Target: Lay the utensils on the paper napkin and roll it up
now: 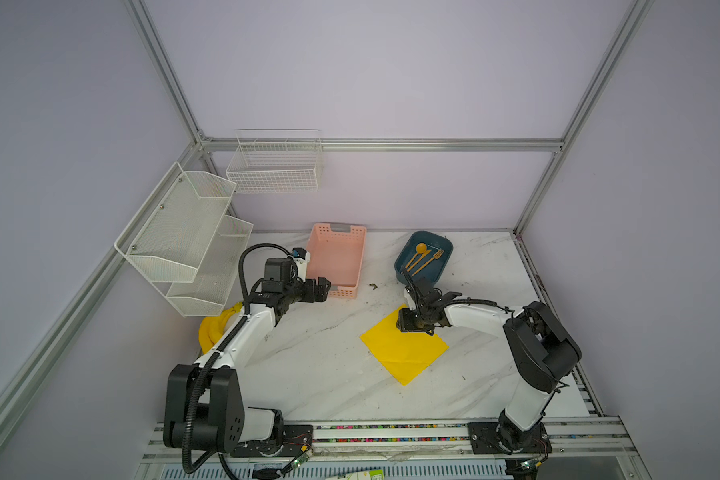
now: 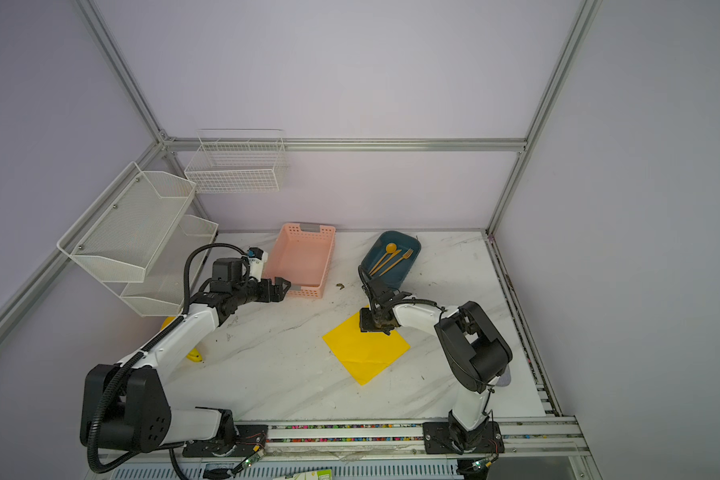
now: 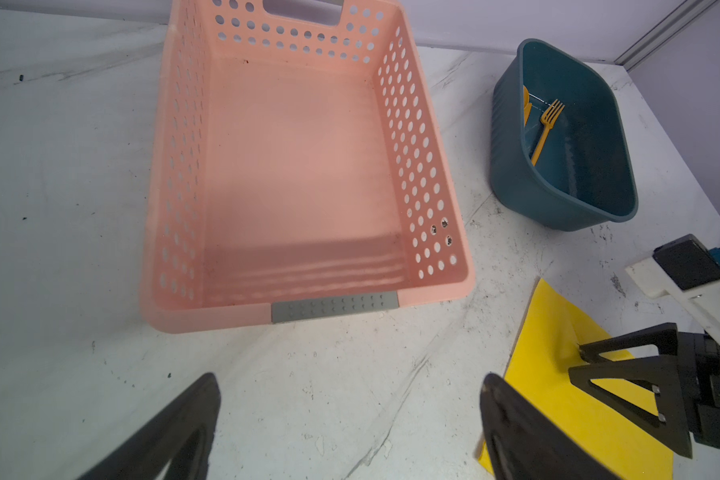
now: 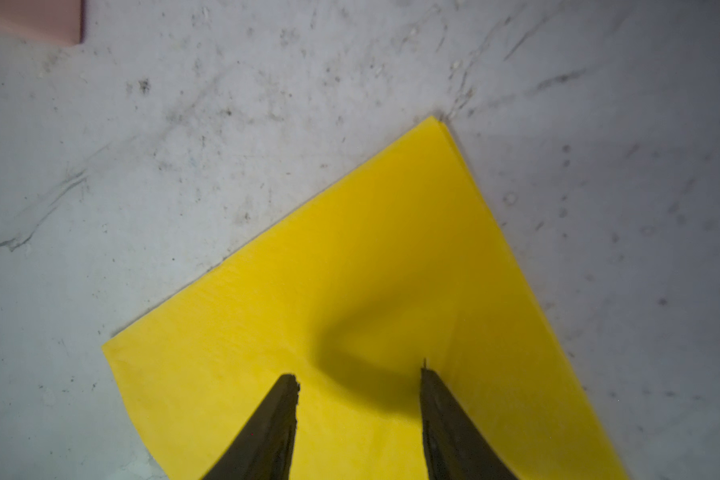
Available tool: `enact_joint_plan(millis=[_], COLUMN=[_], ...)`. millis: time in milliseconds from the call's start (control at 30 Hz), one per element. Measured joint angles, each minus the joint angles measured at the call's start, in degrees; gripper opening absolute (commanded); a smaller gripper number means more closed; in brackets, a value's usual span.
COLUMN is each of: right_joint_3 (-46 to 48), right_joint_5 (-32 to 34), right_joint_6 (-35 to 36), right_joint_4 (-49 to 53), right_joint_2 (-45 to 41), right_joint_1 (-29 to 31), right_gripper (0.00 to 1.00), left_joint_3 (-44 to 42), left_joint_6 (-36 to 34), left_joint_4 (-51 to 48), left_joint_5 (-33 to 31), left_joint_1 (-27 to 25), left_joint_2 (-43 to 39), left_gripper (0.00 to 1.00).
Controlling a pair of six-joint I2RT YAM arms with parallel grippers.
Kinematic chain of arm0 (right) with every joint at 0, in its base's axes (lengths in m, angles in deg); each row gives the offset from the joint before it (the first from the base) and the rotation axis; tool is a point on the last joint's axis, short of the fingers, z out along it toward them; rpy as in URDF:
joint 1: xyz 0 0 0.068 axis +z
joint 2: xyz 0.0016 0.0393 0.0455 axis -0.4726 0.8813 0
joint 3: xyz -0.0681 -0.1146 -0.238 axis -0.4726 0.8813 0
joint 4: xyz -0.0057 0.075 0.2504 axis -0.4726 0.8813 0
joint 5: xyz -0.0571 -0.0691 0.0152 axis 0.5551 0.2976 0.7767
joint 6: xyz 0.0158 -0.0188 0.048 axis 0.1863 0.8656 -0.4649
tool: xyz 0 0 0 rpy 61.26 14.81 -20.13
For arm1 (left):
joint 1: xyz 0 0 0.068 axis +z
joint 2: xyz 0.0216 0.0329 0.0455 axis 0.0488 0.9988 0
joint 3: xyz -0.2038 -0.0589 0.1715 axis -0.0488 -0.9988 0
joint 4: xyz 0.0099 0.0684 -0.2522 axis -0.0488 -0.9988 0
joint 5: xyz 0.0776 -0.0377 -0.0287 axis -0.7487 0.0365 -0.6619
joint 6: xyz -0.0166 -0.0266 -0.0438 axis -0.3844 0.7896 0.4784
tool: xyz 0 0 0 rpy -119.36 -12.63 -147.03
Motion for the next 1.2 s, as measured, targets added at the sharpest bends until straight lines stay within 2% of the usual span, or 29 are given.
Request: enact_joint_plan(millis=[200,400,667,967,1200], right_joint_3=[-1.01,-6.56,-16.41,-31.78,-34.99], right_joint_5=[-0.66,-1.01,-2.91,0.44,0.13], right_joint_6=[0.46,0.11,-0.44,-1.07,-3.06], right_joint_4=[1.03,2.23,3.26,8.5,10.67], right_joint_2=[-0.46,-3.45,-4.46,6.47,13.99], right_joint_1=[0.0,-0.72,-8.17,-14.86,-15.17], right_gripper=[0.51,0.5,0.46,0.42,0.48], left_joint_3=[0.0,0.0,0.0,0.0,0.0], left_joint_6=[0.0,-0.02,-0.04,-0.07,-0.13], left_joint_4=[0.0,0.0,0.0,0.0,-0.02], left_joint_5=[-0.02,0.0,-0.02,-0.02,-0.02], left_joint_1=[0.0,0.0,0.0,0.0,0.0], left_joint_2=[0.0,0.0,0.0,-0.09,-0.09], left_gripper=[0.96,0.96,0.96,0.96,0.96])
